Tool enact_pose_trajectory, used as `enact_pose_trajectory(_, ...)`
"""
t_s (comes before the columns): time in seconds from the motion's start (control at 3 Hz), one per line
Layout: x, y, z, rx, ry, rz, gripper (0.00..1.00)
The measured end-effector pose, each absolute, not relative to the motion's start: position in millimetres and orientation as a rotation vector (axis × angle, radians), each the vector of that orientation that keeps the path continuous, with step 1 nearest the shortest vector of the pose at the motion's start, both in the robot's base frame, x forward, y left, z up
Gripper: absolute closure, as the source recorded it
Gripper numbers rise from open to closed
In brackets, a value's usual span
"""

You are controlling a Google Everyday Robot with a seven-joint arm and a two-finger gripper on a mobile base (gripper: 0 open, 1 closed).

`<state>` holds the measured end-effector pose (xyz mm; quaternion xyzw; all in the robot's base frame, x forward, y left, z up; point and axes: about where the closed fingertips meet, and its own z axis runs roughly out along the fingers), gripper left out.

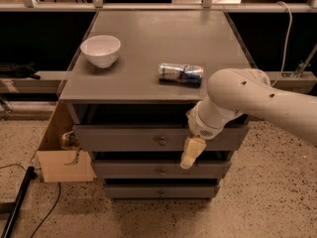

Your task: Open top drawer

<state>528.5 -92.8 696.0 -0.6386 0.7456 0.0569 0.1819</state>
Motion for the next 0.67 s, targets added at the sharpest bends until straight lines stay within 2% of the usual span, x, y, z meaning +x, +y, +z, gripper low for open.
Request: enact_pose_trajectory(0.67, 561, -97, 641, -1.818, 2.142, 0.165, 0.00)
